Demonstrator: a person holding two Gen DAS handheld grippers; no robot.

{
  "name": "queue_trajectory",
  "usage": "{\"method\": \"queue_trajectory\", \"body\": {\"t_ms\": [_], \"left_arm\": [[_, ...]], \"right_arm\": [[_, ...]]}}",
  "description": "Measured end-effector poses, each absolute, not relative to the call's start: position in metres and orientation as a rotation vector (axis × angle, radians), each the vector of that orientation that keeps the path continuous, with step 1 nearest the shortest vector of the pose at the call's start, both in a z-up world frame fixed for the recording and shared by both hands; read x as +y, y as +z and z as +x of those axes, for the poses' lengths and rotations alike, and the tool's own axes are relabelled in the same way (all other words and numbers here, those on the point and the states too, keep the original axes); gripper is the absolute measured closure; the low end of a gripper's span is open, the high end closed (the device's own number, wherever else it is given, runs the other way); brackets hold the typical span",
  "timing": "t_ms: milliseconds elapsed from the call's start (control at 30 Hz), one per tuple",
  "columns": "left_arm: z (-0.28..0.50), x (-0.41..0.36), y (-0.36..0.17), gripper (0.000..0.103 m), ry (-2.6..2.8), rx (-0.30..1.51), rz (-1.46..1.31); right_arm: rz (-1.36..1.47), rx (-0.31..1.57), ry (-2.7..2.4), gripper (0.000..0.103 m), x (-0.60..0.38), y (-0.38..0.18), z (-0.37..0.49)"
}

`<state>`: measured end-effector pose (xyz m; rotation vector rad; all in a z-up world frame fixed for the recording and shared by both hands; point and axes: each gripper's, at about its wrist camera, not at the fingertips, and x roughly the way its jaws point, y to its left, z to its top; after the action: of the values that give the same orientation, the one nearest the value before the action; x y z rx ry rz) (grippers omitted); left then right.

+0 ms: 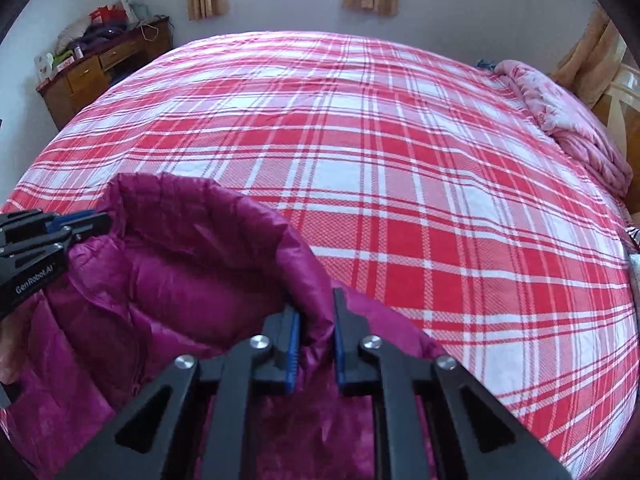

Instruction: Fold large clothes

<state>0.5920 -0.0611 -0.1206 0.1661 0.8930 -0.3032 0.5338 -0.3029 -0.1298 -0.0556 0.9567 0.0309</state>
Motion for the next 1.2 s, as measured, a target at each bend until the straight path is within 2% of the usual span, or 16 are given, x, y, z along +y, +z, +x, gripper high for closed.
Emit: {"method": "queue_trajectory", "body": {"t_ms": [367,600,667,700,733,800,967,1133,1200], "left_arm": [[0.533,-0.043,-0.137,0.099,-0.357,0.895,0.227],[0.524,-0.031,-0.080,0.098,-0.326,0.719,0.059],[0.537,-0.036,-0.072,0.092,-0.318,0.706,0.039],[0.546,-0.040,-0.072,0.075,-0.311,0.715,0.031],[0.556,-0.043,-0.072,0.046,-0.296,0.723,0.010],[0.568,-0.047,-0.073,0.020,-0.273,0.705,-0.035],[0.586,-0.067,-0.098,0.020,-0.255,0.767,-0.020],[0.588,-0.070,-0.151,0.020,-0.210,0.919,0.061],[0.586,-0.066,-0.160,0.020,-0.212,0.928,0.045]], "right_arm": [[-0.038,0.970,0.027,0.090,-0.323,-0.161,0.501],[-0.076,0.928,0.021,0.090,-0.318,-0.171,0.496],[-0.062,0.905,0.019,0.090,-0.319,-0.173,0.494],[-0.063,0.899,0.017,0.090,-0.319,-0.174,0.493],[-0.066,0.892,0.016,0.090,-0.318,-0.174,0.492],[-0.050,0.887,0.024,0.090,-0.321,-0.174,0.492],[0.016,0.877,0.055,0.090,-0.329,-0.175,0.492],[0.040,0.871,0.074,0.088,-0.330,-0.173,0.490],[0.058,0.859,0.087,0.078,-0.333,-0.168,0.487]]}}
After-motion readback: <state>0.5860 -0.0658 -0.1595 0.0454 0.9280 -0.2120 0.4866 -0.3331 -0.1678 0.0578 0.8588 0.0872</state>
